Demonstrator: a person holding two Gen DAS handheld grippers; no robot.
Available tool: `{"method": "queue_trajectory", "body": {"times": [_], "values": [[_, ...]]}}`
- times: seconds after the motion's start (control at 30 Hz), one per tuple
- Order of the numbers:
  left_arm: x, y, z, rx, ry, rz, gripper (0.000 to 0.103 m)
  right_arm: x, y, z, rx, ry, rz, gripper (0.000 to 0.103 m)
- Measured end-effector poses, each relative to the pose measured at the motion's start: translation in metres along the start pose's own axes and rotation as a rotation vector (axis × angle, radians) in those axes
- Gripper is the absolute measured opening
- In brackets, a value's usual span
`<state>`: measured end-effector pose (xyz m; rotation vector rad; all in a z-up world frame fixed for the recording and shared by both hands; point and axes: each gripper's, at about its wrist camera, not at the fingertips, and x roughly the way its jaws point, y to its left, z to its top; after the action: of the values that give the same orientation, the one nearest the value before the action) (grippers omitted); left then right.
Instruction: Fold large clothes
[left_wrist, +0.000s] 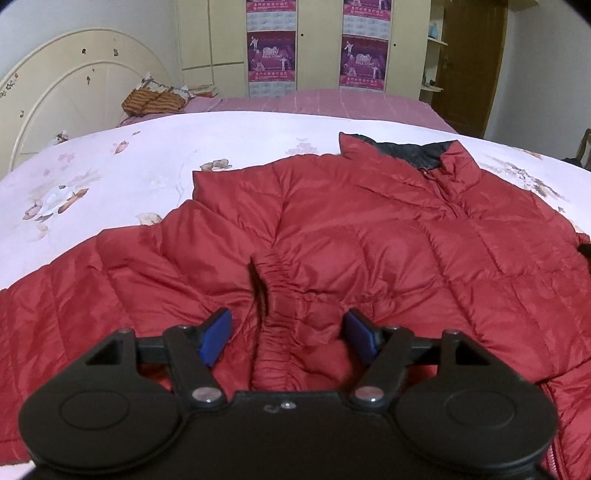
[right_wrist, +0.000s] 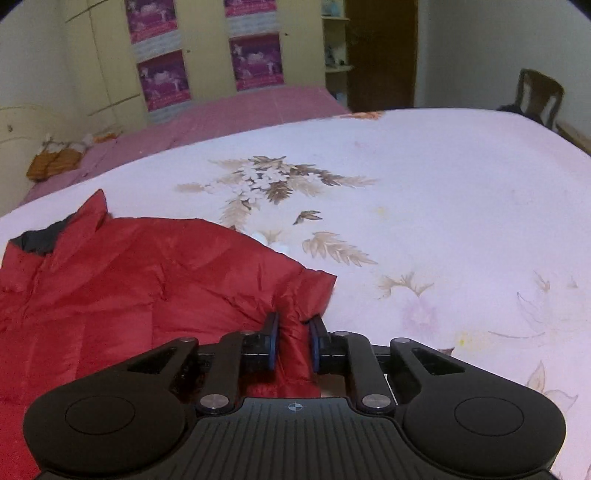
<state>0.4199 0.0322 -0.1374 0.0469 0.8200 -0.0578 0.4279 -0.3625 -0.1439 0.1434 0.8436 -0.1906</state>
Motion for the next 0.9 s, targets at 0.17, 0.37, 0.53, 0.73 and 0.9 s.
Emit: {"method": "queue_trajectory", "body": {"times": [0.17,0.37,0.53,0.73,0.9], "values": [[-0.004,0.001,0.005,-0.014,0.021,0.005,0.069,-0.029,0.003,0.001,-0.008,-0.077,-0.029,0.033],[-0.01,0.001,0.007,-0.021,0.034,0.023,0.072,-0.064,0.035,-0.01,-0.074,-0.105,0.067,0.035],[-0.019,0.001,0.009,-0.025,0.031,0.026,0.072,-0.073,0.073,-0.03,-0.133,-0.071,0.148,0.036],[-0.036,0.005,0.008,-0.03,0.019,0.017,0.073,-0.077,0.106,-0.048,-0.181,-0.033,0.208,0.04],[-0.05,0.015,0.005,-0.046,0.019,0.011,0.075,-0.082,0.122,-0.055,-0.213,-0.047,0.206,0.076]]}}
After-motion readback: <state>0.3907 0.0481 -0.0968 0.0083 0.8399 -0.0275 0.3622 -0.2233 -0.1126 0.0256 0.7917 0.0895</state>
